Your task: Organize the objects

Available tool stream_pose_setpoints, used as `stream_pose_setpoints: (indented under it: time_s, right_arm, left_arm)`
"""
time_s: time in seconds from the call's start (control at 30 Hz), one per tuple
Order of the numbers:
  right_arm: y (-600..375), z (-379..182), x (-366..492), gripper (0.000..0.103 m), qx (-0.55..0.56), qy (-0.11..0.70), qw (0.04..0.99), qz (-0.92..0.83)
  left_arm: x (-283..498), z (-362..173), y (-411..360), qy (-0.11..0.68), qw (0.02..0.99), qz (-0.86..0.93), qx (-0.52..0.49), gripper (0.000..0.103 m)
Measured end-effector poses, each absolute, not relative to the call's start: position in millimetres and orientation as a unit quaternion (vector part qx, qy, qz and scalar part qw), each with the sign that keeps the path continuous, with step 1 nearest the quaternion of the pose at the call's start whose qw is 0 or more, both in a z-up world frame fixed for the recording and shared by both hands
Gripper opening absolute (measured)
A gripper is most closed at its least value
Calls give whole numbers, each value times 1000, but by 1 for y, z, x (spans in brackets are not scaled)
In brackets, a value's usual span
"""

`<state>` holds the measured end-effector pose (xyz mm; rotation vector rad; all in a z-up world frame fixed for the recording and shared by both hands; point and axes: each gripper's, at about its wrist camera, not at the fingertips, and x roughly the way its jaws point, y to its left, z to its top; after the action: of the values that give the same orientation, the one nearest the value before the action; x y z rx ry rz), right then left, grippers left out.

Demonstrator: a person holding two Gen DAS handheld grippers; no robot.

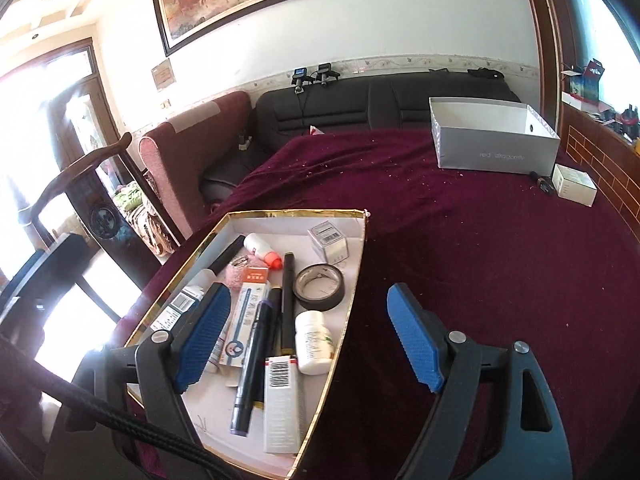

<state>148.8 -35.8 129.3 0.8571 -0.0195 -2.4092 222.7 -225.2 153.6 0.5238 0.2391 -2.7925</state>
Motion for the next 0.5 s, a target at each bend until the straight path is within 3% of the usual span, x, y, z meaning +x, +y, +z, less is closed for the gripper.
stream_pose_setpoints:
  time_s: [0.1, 0.5]
  right_arm:
    - [-41, 122, 154, 81, 322, 8, 277, -905]
    - [-70, 104, 170, 81, 329, 67, 271, -902]
  left_arm:
    - [217, 146, -239, 115, 144, -961, 204, 102]
    - [225, 130, -253, 114, 178, -953, 215, 102]
